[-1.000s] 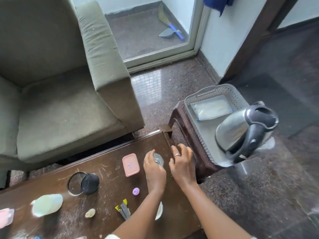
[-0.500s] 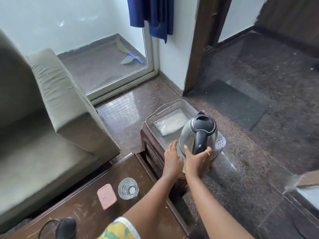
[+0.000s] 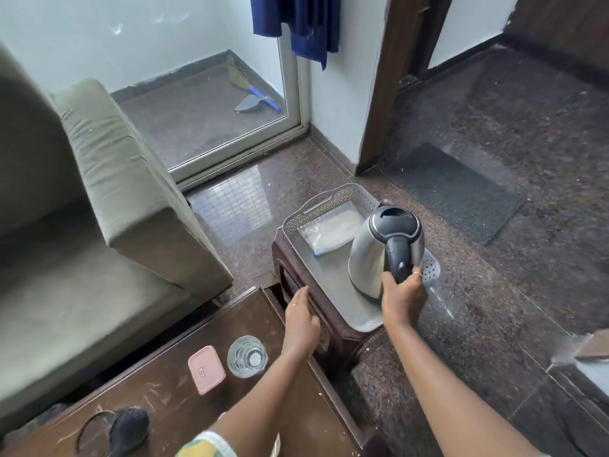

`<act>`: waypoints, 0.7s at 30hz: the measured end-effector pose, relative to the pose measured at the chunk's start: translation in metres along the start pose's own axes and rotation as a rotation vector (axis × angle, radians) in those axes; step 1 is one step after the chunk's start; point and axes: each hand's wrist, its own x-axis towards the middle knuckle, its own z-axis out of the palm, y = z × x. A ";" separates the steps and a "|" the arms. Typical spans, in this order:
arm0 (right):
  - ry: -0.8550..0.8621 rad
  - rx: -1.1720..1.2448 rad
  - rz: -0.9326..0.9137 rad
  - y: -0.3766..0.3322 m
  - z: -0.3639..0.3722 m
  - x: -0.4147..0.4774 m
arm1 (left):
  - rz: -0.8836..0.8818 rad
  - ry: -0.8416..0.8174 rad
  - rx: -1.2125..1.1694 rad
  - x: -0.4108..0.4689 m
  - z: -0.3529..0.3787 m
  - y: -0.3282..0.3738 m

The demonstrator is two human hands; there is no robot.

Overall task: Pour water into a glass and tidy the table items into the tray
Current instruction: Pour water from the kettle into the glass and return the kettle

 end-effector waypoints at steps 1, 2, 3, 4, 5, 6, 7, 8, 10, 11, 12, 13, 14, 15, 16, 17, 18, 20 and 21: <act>-0.010 -0.014 -0.032 -0.002 -0.004 0.002 | -0.021 0.007 -0.003 -0.002 -0.005 -0.007; -0.021 -0.023 -0.061 -0.005 -0.008 0.004 | -0.038 0.014 -0.007 -0.003 -0.009 -0.013; -0.030 -0.026 -0.085 -0.008 -0.012 0.004 | -0.053 0.028 -0.011 -0.006 -0.014 -0.019; -0.033 -0.027 -0.105 -0.012 -0.015 0.003 | -0.069 0.046 -0.011 -0.009 -0.018 -0.024; -0.032 -0.026 -0.124 -0.016 -0.019 0.002 | -0.087 0.064 -0.008 -0.012 -0.021 -0.029; -0.028 -0.021 -0.148 -0.022 -0.022 0.001 | -0.106 0.076 -0.008 -0.016 -0.025 -0.034; -0.021 -0.015 -0.180 -0.029 -0.026 -0.001 | -0.125 0.083 -0.009 -0.019 -0.028 -0.039; -0.014 -0.011 -0.219 -0.036 -0.029 -0.003 | -0.145 0.087 -0.009 -0.023 -0.032 -0.043; -0.019 -0.037 -0.314 -0.051 -0.037 -0.009 | -0.196 0.095 -0.017 -0.030 -0.039 -0.052; -0.041 -0.059 -0.361 -0.058 -0.041 -0.012 | -0.220 0.099 -0.026 -0.033 -0.042 -0.056; -0.072 -0.075 -0.402 -0.065 -0.044 -0.015 | -0.242 0.104 -0.034 -0.037 -0.045 -0.059; -0.107 -0.082 -0.439 -0.072 -0.047 -0.020 | -0.266 0.110 -0.045 -0.042 -0.049 -0.063; -0.139 -0.085 -0.472 -0.078 -0.049 -0.024 | -0.291 0.114 -0.057 -0.045 -0.051 -0.067; -0.174 -0.086 -0.500 -0.084 -0.051 -0.027 | -0.315 0.116 -0.074 -0.048 -0.053 -0.071; -0.216 -0.088 -0.531 -0.090 -0.052 -0.031 | -0.336 0.120 -0.093 -0.052 -0.056 -0.075; -0.262 -0.094 -0.557 -0.094 -0.052 -0.036 | -0.349 0.124 -0.099 -0.055 -0.059 -0.080; -0.310 -0.108 -0.574 -0.098 -0.052 -0.042 | -0.357 0.133 -0.090 -0.058 -0.061 -0.086; -0.408 -0.151 -0.594 -0.104 -0.051 -0.053 | -0.370 0.167 -0.071 -0.063 -0.064 -0.097; -0.457 -0.177 -0.610 -0.106 -0.050 -0.059 | -0.377 0.188 -0.074 -0.065 -0.066 -0.101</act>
